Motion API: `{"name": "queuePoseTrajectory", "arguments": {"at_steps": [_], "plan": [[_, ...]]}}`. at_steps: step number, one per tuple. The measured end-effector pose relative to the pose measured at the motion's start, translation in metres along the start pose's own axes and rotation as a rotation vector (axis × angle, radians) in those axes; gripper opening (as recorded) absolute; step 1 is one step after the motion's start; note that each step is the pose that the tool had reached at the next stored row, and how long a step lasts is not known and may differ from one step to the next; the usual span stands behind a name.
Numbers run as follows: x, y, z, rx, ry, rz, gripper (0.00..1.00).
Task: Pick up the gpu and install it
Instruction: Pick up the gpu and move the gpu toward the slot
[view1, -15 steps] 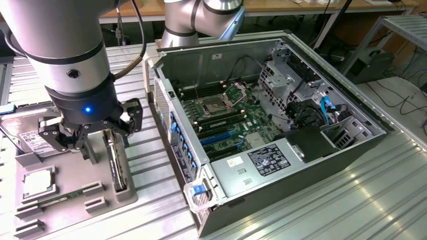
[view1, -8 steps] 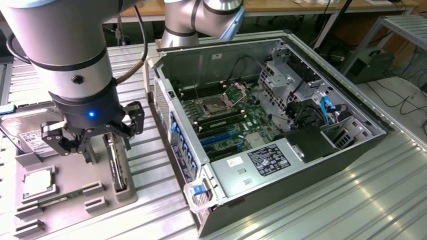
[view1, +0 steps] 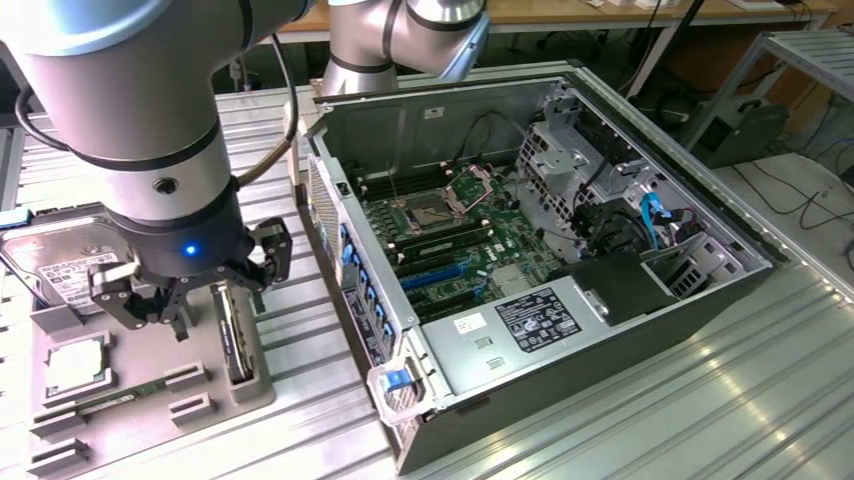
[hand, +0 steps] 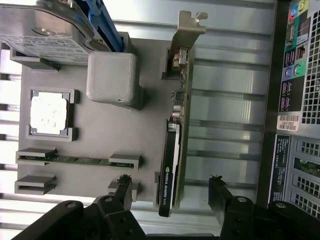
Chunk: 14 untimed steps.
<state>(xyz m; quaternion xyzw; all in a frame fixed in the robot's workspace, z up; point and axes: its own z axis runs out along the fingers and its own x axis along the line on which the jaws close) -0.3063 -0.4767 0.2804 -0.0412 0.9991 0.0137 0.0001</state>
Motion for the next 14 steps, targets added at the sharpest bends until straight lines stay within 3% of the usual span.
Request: {"name": "queuePoseTrajectory", "arguments": {"at_steps": [14], "plan": [[0.0002,-0.0027,0.0032,-0.0004,0.0003,-0.005,0.72]]}}
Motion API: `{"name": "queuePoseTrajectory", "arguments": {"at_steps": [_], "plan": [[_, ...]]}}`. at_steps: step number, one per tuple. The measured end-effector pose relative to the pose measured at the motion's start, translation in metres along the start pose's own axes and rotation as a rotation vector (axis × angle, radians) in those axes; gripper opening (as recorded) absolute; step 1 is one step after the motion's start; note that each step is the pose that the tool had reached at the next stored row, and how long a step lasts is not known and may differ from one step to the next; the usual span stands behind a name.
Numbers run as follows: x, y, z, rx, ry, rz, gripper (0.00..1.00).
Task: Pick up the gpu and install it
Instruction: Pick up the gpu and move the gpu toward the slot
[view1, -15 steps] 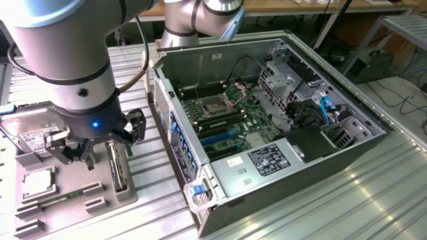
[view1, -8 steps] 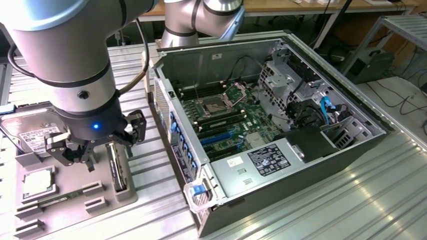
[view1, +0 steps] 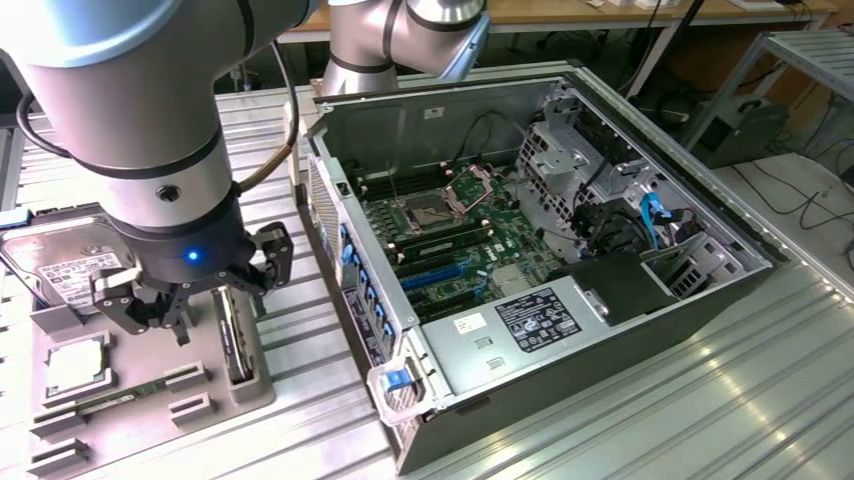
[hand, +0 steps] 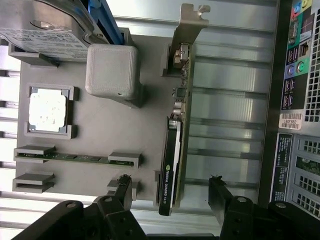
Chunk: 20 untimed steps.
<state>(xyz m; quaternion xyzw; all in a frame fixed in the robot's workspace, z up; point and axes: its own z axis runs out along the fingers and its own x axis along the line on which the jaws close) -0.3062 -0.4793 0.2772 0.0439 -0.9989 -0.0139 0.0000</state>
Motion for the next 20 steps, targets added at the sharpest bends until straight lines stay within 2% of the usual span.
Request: {"name": "queuePoseTrajectory", "arguments": {"at_steps": [10,16,20], "plan": [[-0.0007,0.0018,0.0043,-0.0001,-0.0003,0.0,0.72],[-0.0016,0.0028,0.0072,0.0,-0.0015,0.046,0.72],[-0.002,0.003,0.0088,0.0,-0.0016,0.047,0.72]]}}
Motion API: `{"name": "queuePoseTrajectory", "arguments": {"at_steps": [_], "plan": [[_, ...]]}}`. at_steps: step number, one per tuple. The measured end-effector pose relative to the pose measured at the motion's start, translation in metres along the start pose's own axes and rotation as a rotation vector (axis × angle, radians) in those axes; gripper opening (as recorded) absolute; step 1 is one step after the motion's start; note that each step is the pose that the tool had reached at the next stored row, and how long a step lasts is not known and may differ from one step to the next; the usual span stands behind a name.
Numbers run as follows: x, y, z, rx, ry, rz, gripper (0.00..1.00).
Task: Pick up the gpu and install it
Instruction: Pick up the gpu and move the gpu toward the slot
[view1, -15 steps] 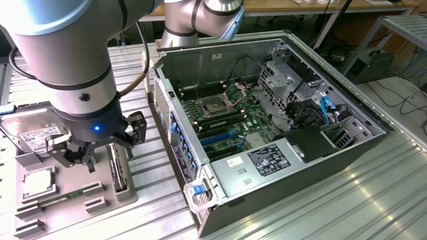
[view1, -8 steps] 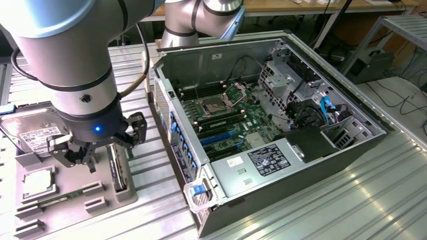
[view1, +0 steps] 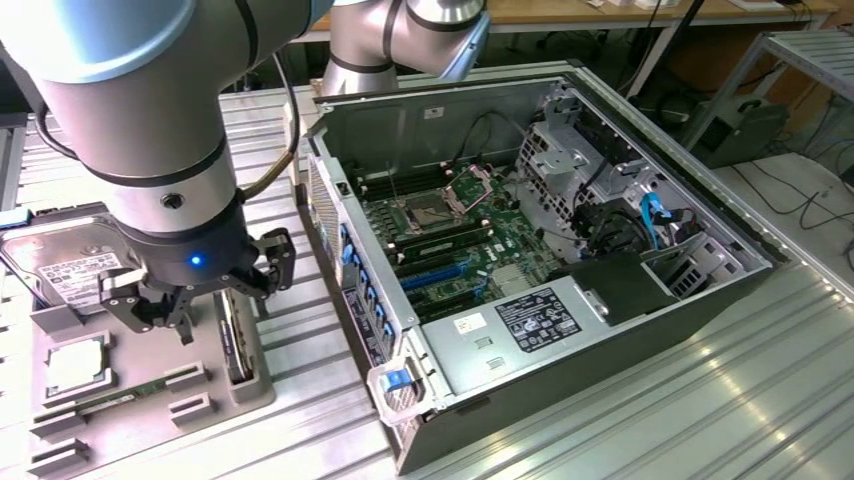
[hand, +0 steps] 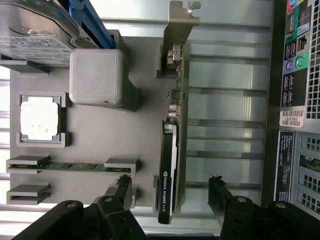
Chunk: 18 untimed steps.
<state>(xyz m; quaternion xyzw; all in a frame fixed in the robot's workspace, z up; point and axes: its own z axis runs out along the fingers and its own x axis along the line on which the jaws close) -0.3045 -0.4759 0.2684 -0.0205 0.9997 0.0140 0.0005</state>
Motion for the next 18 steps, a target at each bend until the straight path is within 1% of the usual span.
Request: {"name": "queuePoseTrajectory", "arguments": {"at_steps": [2,10,18], "plan": [[0.0,0.0009,0.0012,0.0,0.0,0.0,0.72],[0.0,0.0094,0.0057,0.0,-0.0001,0.0,0.72],[0.0,0.0127,0.009,0.0003,0.0002,0.0,0.72]]}}
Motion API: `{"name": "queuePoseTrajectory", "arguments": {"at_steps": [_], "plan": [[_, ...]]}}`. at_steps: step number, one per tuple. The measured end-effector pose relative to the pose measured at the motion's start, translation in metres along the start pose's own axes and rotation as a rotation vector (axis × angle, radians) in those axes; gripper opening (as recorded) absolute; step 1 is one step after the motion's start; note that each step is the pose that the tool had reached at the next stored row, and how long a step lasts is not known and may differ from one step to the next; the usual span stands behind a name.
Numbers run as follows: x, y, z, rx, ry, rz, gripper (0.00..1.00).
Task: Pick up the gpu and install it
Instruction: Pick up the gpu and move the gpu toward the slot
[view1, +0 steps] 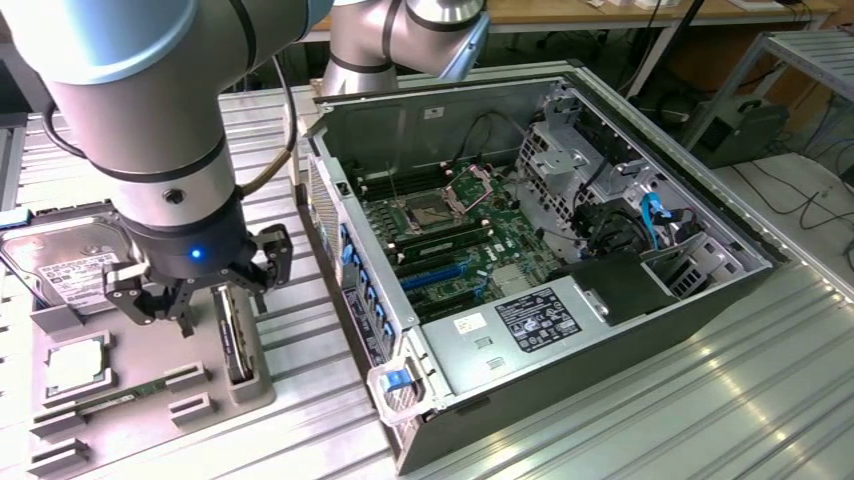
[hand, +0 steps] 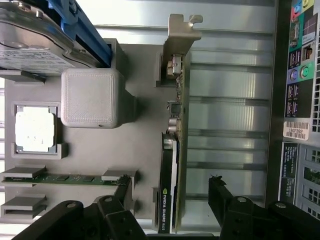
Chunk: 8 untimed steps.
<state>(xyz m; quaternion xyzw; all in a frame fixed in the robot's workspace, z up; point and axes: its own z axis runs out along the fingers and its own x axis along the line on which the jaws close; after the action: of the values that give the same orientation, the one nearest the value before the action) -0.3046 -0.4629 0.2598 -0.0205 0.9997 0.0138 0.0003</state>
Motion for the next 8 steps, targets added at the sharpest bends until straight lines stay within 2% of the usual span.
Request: {"name": "queuePoseTrajectory", "arguments": {"at_steps": [8], "plan": [[-0.0002,0.0053,0.0034,-0.0001,-0.0001,0.0,0.72]]}}
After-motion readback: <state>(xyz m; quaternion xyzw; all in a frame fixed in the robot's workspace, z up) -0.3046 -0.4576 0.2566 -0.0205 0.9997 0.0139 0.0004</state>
